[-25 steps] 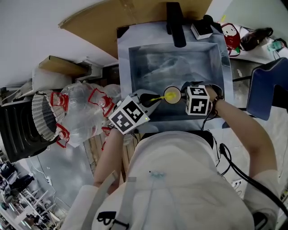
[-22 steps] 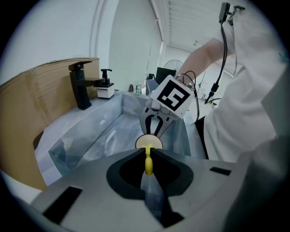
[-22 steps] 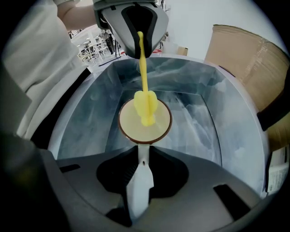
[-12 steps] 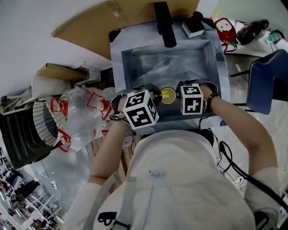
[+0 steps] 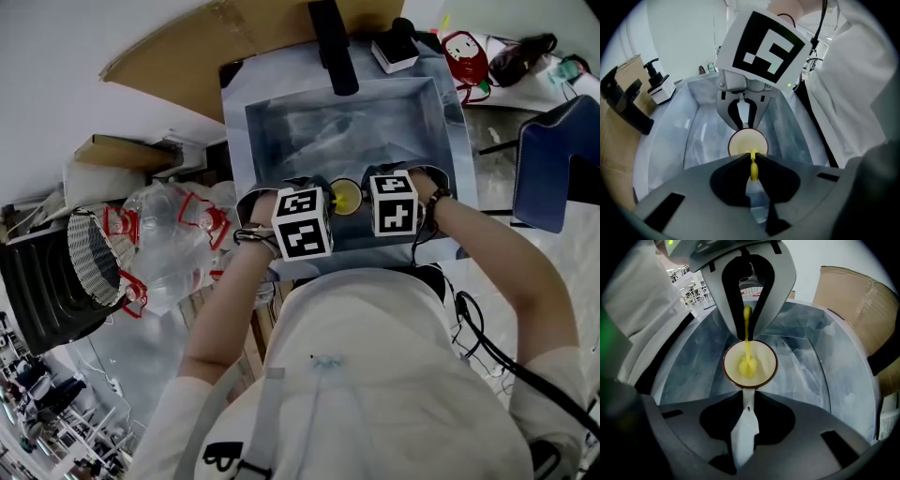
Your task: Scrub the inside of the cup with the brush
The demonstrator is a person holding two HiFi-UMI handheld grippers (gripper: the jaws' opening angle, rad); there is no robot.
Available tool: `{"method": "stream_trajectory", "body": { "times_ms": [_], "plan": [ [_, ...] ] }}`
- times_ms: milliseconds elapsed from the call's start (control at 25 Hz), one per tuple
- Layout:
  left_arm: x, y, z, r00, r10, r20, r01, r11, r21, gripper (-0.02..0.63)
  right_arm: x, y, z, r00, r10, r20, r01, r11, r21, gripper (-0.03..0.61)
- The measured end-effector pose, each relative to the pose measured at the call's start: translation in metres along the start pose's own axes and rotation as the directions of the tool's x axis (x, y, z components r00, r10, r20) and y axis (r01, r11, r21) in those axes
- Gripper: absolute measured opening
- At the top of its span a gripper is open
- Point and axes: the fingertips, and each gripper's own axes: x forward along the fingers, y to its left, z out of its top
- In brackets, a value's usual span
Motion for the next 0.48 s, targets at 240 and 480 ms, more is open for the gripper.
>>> {"method": "stream_trajectory", "body": {
  "times_ms": [240, 480],
  "plan": [
    [0.001, -0.01, 0.008, 0.996, -0.082, -0.027, 0.083, 0.995, 0.057, 0.035, 0.001, 0.001, -0.001, 1.0, 0.004, -0.006, -0.004, 1.0, -0.01, 0.075],
    [-0.002, -0.004, 0.031, 0.995, -0.091, 0.028, 0.088, 0.993, 0.077, 0.035, 0.001, 0.001, 0.001, 1.0, 0.003, -0.011, -0.003, 1.0, -0.021, 0.075]
  ]
}}
